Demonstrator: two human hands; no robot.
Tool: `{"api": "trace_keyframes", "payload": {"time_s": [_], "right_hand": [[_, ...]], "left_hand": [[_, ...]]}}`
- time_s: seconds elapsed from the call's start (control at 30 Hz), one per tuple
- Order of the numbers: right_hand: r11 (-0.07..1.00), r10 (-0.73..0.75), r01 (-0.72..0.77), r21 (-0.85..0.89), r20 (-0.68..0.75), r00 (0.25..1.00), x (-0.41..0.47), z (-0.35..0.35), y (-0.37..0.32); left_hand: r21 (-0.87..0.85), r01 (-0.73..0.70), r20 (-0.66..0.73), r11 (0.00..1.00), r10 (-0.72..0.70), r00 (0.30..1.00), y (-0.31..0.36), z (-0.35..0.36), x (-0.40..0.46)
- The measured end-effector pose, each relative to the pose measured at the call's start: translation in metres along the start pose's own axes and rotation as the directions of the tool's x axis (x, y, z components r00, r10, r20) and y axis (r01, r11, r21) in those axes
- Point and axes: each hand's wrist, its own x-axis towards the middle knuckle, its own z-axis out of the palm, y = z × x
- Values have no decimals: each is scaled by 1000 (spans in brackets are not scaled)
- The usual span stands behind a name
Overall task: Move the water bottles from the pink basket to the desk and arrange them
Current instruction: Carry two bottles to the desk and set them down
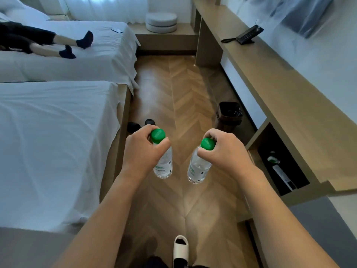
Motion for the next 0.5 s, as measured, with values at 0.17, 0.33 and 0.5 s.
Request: {"api": "trace_keyframes", "payload": {"time_s": [0.17, 0.33, 0.5], "right_hand": [[1000, 12, -12, 7, -4, 1000, 79, 0, 1], [999, 42, -41, 32, -19, 999, 155, 4, 4], [994, 106, -106, -2, -30, 994, 249, 12, 3]], "left_hand": [[11, -25, -18, 1000, 25, 1000, -8, 22, 83], [12, -55, -4, 998, 55, 999, -26, 45, 166], [-17, -90, 62, 996, 91, 994, -44, 70, 265]]}}
